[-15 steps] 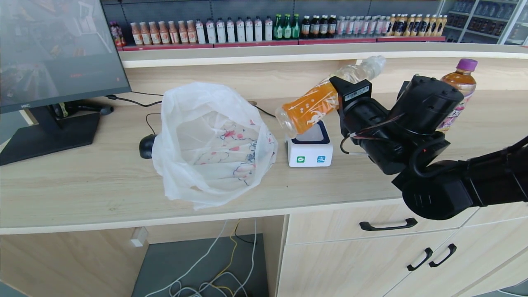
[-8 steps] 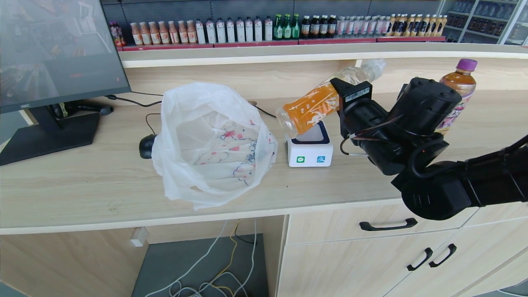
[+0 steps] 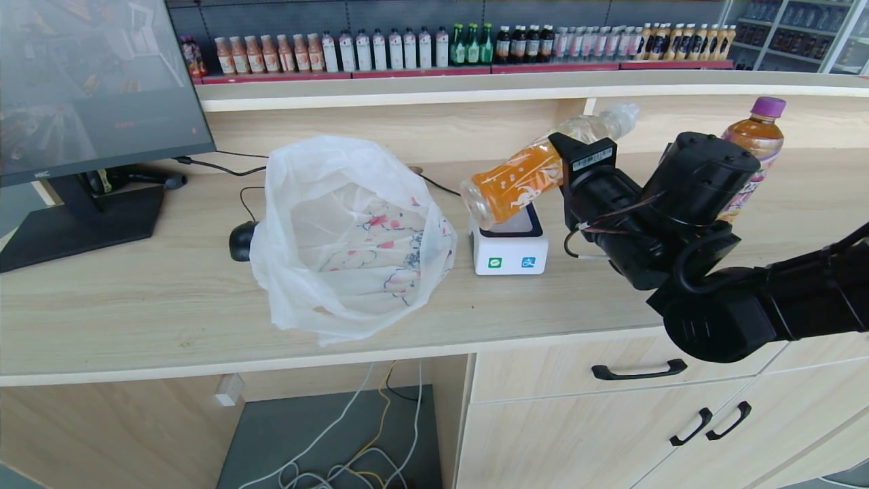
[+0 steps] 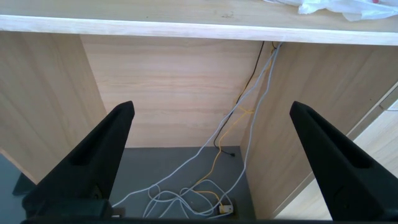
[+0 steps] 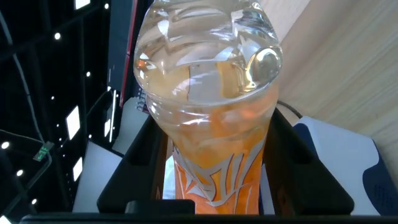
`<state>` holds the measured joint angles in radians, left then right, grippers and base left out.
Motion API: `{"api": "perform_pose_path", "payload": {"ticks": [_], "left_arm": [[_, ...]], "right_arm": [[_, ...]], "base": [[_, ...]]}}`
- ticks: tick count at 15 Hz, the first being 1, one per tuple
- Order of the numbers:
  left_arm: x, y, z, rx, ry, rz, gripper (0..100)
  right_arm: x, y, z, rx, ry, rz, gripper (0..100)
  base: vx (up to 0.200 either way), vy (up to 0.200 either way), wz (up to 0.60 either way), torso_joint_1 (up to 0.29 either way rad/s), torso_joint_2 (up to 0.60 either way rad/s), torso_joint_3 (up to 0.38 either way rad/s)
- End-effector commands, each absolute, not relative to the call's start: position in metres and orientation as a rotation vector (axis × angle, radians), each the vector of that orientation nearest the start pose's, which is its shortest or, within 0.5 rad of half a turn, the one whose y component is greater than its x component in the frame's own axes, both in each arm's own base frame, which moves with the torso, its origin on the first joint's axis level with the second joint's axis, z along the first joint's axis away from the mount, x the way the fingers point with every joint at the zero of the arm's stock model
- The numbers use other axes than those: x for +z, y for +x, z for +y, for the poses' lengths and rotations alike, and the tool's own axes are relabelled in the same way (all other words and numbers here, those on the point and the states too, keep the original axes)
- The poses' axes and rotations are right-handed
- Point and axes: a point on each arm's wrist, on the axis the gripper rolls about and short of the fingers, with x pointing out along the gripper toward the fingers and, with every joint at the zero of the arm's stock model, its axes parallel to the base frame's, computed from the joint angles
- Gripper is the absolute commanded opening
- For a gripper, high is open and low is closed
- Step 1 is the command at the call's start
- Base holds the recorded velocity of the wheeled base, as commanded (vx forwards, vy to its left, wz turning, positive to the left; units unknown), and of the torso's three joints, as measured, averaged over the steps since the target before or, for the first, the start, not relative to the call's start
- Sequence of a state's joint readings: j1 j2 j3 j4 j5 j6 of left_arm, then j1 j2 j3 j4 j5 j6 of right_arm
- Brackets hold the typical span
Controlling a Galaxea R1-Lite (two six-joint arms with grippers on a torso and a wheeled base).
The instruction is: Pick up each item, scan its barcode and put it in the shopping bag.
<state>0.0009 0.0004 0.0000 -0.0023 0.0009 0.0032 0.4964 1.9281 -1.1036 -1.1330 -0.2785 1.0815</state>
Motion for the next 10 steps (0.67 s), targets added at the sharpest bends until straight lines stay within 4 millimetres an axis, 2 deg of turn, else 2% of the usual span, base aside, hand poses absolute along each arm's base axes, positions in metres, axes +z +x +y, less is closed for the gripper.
{"api": "perform_pose_path", "payload": {"ticks": [1,10], "left_arm": [[0.0758,-0.0228,0.0,0.003,0.003,-0.003,100],[0.0758,-0.0228,0.0,0.002,0.003,-0.003,100]], "right_arm": [[0.231,0.3333,0.1692,0.341,1.188,-0.139,0],[0.2296,0.3323,0.1662,0.347,1.191,-0.152,0]], "base": [[0.0,0.0,0.0,0.0,0.0,0.0],[0.0,0.0,0.0,0.0,0.0,0.0]]}}
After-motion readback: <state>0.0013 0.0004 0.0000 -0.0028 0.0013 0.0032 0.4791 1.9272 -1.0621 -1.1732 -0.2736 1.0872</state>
